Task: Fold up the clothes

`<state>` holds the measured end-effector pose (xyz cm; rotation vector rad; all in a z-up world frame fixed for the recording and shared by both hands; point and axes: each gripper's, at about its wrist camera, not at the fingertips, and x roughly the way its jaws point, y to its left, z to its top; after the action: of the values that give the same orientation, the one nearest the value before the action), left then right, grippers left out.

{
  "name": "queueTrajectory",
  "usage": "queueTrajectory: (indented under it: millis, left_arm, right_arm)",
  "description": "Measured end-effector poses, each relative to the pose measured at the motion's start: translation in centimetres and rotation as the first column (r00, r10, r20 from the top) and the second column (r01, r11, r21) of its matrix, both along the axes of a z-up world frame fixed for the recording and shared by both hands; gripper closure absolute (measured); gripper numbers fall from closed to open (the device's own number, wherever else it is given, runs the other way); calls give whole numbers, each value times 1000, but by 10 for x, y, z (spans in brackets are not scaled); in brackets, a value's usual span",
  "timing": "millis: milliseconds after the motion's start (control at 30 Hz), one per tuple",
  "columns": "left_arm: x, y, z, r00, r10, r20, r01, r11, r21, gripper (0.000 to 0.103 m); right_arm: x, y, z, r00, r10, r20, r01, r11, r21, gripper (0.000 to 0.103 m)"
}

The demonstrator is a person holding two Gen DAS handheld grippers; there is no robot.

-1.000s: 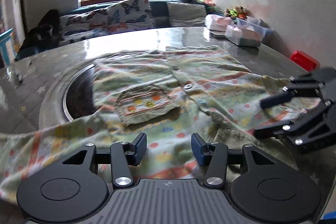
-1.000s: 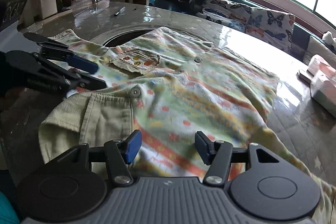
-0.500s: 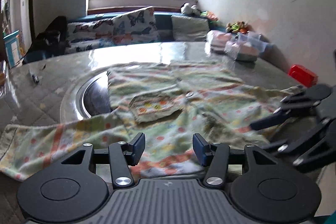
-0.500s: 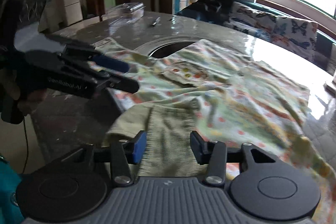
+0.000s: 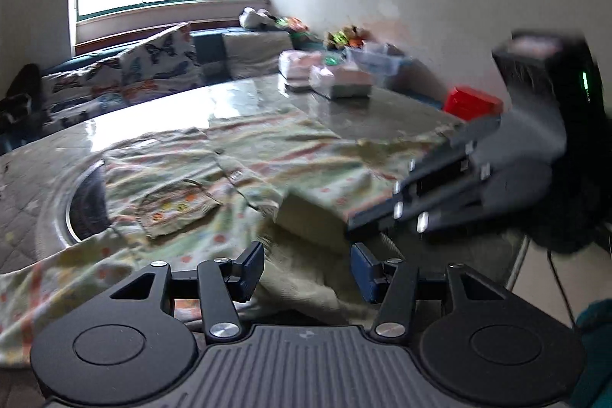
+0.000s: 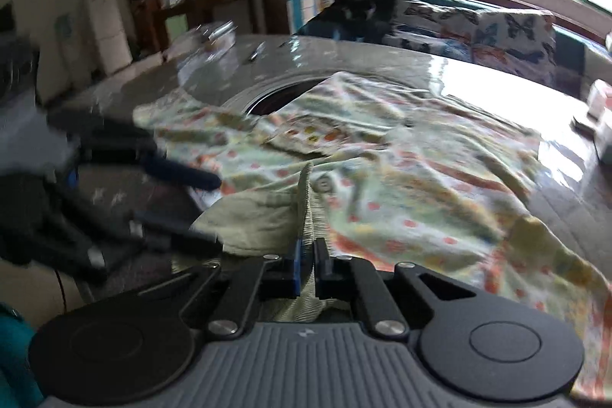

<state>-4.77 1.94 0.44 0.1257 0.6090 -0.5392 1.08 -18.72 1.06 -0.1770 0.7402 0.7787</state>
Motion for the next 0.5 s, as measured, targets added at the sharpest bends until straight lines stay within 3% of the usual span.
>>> queueTrajectory:
  millis: [167,267,333,433,500]
  left_arm:
    - [9,-13,-12,999,-27,-18,28,997,68,50]
    - [14,-13,-16,999,-27,-41,30,997,72,52]
    - [16,-11,-19,998,-28,-60,32,997,68,71]
    - [21,-7,-21,995,-28,-98,31,999,31,88]
    - [22,-4,-21,992,-42,-117,41,999,-13,88]
  right_arm:
    - [6,-16,5,998,-48,-27,50,997,61,98]
    - [7,-20,7,998,-56,-28,58,995,81,98]
    - [5,-20,9,998,-57,-24,59,994,89,98]
    - [4,-19,11,998,-56,-15,57,994,97,98]
    - [2,-18,12,999,-52,-11,53,994,97,98]
